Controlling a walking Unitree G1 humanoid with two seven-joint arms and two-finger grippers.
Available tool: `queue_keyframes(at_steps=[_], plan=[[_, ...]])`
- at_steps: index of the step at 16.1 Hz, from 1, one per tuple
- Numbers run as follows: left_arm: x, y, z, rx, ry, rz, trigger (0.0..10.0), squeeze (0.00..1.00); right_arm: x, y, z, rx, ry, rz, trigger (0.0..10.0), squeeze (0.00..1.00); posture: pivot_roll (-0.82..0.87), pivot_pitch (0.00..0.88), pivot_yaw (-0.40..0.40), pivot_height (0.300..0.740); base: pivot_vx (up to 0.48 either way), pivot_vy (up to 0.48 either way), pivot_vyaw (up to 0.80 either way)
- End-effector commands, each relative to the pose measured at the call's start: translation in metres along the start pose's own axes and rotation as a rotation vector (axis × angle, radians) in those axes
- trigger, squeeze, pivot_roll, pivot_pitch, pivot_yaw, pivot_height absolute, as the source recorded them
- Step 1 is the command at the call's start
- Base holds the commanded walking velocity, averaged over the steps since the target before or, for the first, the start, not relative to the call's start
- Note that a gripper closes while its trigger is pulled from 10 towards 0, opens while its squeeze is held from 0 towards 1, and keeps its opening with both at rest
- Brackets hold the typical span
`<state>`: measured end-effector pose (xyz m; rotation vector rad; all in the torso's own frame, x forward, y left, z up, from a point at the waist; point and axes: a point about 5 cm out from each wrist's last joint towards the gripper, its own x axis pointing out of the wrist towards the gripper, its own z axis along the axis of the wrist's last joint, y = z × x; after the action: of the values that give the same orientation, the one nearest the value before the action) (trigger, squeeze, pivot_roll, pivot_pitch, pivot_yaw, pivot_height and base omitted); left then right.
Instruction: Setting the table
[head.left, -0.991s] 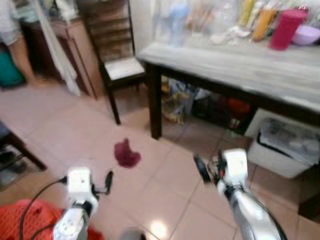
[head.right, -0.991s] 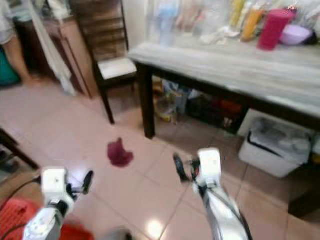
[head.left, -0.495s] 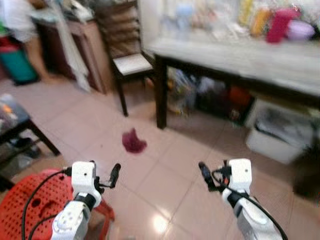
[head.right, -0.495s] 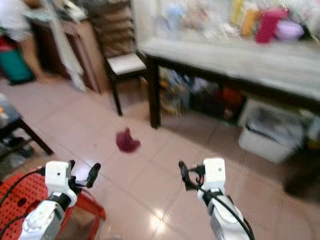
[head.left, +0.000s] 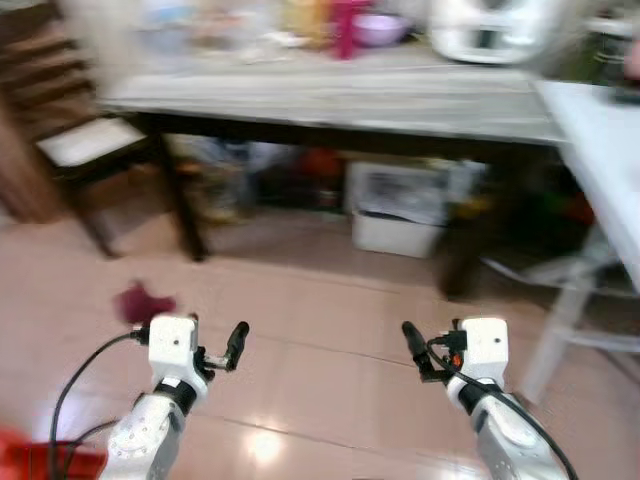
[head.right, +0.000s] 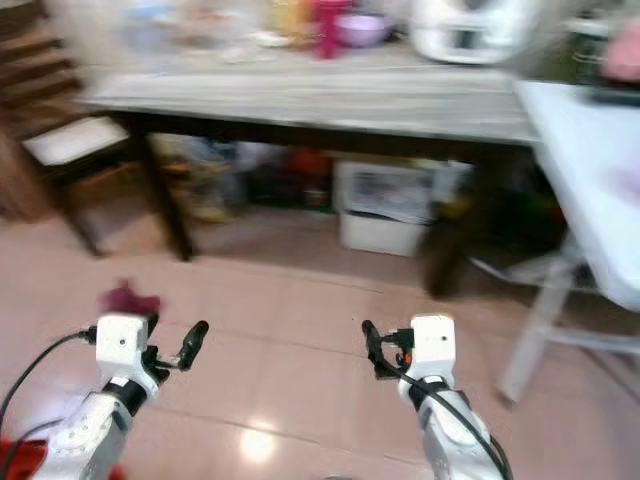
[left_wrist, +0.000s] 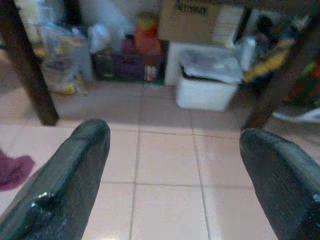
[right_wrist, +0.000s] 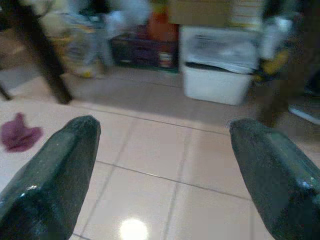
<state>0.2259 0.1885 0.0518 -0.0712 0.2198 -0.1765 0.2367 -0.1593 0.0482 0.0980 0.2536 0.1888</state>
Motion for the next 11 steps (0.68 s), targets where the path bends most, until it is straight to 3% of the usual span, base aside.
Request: queue_keyframes(at_steps=[1,9,11], plan=[[0.000,0.000,0.002,-0.005,-0.003,-0.008,10.0,0.00,0.000,0.000,0.007,-0.008,-0.029,0.005,10.0,0.00,-0.10,0.100,0.038,0.740,0.000,-0.480,0.00],[0.008,-0.009,0.014,-0.023,-0.055,-0.024,10.0,0.00,0.001,0.001,0.018,-0.034,-0.072,0.011,10.0,0.00,-0.10,0.106,0.031,0.740,0.000,-0.480,0.00],[0.011,-0.009,0.019,-0.050,-0.084,-0.015,10.0,0.00,0.002,0.001,0.020,-0.038,-0.078,0.011,10.0,0.00,-0.10,0.107,0.030,0.740,0.000,-0.135,0.00]])
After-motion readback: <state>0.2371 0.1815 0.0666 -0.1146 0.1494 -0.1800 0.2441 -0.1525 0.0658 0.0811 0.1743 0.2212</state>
